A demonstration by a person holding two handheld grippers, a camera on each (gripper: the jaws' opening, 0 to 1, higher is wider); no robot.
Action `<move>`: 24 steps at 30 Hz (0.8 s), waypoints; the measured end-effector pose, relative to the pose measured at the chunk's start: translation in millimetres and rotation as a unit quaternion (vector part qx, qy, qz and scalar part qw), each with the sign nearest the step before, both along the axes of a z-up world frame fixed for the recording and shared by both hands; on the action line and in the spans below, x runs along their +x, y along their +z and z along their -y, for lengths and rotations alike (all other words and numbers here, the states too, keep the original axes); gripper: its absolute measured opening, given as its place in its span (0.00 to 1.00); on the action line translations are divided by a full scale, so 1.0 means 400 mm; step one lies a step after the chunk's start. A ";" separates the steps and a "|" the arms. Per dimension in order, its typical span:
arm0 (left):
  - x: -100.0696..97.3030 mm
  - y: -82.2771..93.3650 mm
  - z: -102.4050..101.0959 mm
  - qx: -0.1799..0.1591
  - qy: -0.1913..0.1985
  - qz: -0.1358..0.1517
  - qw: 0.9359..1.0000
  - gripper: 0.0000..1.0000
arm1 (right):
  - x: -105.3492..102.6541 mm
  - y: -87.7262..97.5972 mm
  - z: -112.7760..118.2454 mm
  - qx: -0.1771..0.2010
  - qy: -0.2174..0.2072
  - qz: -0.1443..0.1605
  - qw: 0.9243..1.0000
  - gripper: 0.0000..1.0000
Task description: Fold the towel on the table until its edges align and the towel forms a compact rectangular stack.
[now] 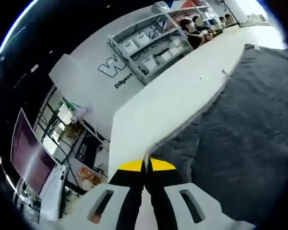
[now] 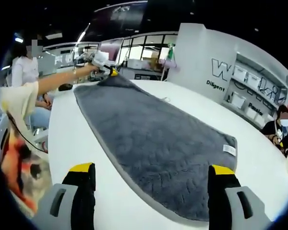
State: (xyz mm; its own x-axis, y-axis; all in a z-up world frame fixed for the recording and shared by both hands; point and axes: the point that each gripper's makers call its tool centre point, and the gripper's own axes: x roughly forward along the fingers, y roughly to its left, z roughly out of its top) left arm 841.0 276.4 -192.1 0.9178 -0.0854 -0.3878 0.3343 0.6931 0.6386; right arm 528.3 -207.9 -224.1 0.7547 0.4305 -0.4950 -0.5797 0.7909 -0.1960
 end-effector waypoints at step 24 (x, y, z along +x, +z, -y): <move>0.088 -0.084 -0.074 -0.010 0.074 -0.042 0.996 0.24 | -0.014 -0.041 0.017 0.005 -0.001 -0.017 1.000 0.99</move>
State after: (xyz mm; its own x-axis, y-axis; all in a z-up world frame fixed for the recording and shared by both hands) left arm 876.4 306.1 -225.8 0.8850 0.0400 -0.4639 0.2798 0.7507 0.5985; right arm 522.8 -214.8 -240.7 0.7386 0.4343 -0.5155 -0.5844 0.7938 -0.1685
